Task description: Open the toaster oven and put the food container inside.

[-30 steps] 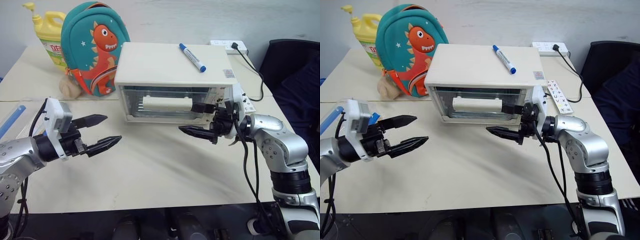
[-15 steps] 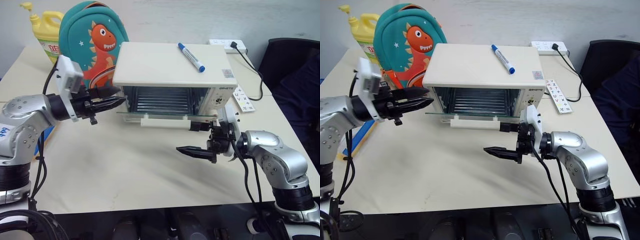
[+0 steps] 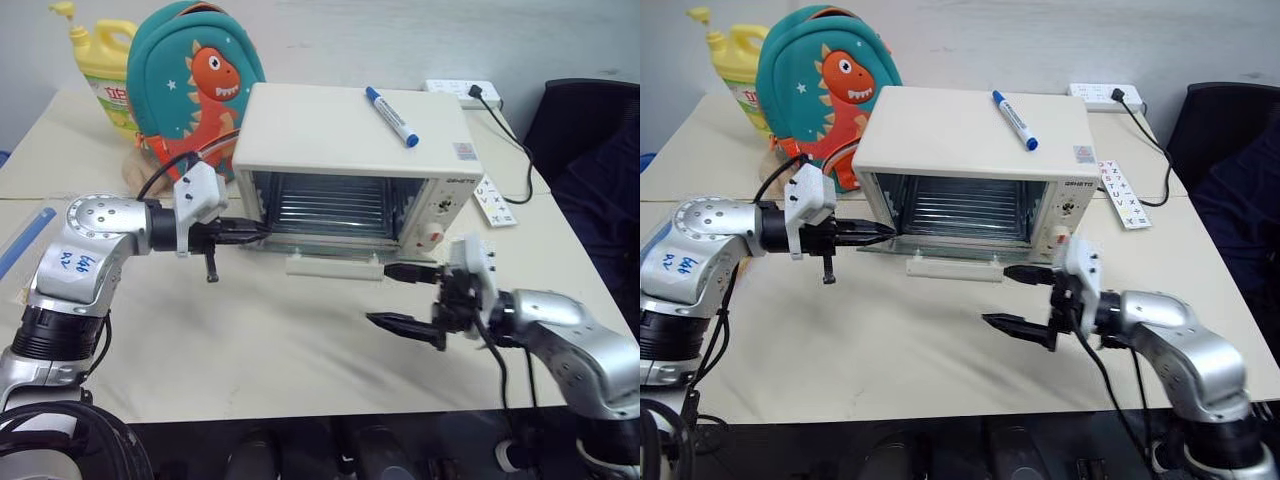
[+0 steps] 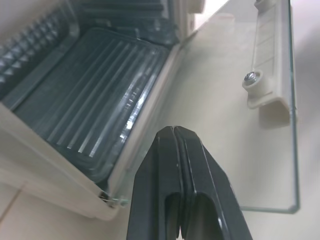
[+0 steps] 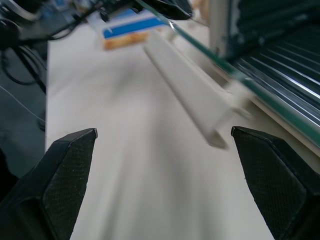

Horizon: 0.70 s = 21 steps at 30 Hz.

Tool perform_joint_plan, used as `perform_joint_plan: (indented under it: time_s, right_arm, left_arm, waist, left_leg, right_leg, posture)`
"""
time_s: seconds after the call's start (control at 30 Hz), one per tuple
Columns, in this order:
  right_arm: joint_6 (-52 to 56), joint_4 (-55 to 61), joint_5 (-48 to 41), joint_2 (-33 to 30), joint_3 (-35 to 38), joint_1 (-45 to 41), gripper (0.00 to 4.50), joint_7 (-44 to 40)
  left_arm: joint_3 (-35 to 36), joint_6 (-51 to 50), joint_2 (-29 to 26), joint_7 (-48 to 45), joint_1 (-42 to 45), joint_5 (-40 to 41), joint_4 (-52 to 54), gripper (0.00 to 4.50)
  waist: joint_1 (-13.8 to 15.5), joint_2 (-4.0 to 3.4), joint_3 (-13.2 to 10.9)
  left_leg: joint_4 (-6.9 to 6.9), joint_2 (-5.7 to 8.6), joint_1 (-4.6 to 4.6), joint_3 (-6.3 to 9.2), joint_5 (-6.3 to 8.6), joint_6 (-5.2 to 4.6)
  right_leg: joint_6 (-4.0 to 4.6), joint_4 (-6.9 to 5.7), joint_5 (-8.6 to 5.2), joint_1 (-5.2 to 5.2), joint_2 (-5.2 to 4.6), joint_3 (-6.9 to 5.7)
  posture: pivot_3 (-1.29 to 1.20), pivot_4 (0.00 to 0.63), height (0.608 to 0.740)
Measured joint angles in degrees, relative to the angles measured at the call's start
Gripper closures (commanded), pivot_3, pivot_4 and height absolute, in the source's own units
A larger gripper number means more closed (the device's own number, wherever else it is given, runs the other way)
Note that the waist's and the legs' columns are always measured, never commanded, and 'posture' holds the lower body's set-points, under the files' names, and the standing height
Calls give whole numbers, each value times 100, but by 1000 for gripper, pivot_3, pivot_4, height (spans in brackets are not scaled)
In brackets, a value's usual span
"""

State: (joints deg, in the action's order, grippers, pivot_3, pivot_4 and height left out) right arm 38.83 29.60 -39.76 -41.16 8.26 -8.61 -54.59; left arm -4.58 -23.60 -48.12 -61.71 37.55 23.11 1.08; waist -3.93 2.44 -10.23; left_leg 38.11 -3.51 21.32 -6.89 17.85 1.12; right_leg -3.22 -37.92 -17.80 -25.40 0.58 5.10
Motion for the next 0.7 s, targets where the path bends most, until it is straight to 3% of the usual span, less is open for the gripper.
perform_joint_plan:
  time_s: [0.2,0.33,0.53,0.7]
  right_arm:
    - [94,252,-552,-683,1168,1000,0,-418]
    - [236,275,-1221,-937,1733,777,0,-556]
    - [381,6,-1886,-1009,1635,-269,0,-520]
    - [372,-471,-1771,-1010,823,-1201,0,-746]
  left_arm:
    - [29,22,-59,-194,-447,-53,155,4472]
    - [112,-4,-163,-202,-1096,-90,512,4472]
    - [191,46,-179,177,-1894,-371,904,4472]
    - [334,226,-107,685,-2372,-671,1214,4472]
  waist:
    - [34,2,2]
    - [16,2,2]
    - [63,3,1]
    - [67,3,2]
  left_leg:
    - [3,-2,-16,-2,1,-3]
    - [3,-4,-17,3,6,-12]
    - [4,-2,-12,9,18,-34]
    - [3,-2,-13,8,21,-40]
  right_leg:
    - [-1,-9,1,8,4,7]
    - [-1,-9,2,12,5,5]
    - [-1,-1,2,14,1,1]
    - [-2,3,2,16,-4,1]
  posture:
    - [0,150,740]
    - [0,150,740]
    - [0,150,740]
    - [0,150,740]
